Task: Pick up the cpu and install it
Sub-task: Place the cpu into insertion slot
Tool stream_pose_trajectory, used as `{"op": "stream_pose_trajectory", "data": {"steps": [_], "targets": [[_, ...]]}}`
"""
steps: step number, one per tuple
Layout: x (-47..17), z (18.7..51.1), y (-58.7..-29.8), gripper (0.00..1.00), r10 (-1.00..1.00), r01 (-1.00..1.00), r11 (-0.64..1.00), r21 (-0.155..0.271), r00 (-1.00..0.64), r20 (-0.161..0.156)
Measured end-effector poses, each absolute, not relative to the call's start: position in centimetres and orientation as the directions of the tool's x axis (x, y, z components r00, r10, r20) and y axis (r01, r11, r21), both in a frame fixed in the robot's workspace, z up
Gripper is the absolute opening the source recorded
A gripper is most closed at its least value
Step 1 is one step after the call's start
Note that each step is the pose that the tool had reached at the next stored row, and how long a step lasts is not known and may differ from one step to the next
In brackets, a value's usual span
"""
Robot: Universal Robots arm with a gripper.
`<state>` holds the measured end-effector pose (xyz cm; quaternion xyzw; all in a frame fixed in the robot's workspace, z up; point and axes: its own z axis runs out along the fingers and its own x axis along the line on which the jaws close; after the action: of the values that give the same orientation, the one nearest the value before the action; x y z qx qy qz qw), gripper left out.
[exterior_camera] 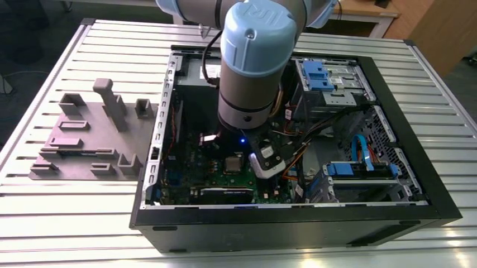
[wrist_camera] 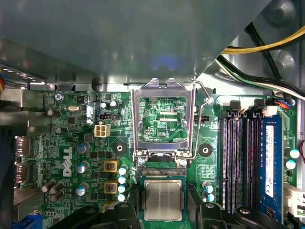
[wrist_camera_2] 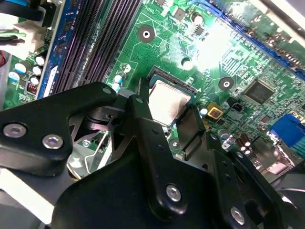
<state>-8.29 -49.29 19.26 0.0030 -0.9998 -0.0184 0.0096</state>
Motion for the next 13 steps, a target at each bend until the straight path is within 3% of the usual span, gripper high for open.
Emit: {"op": "stream_pose_trajectory", "data": {"steps": [13], "targets": [[-8.3,18.92,-49.26,0.47,-0.006,-0.006,0.999,0.037,-1.0,0.019]]}}
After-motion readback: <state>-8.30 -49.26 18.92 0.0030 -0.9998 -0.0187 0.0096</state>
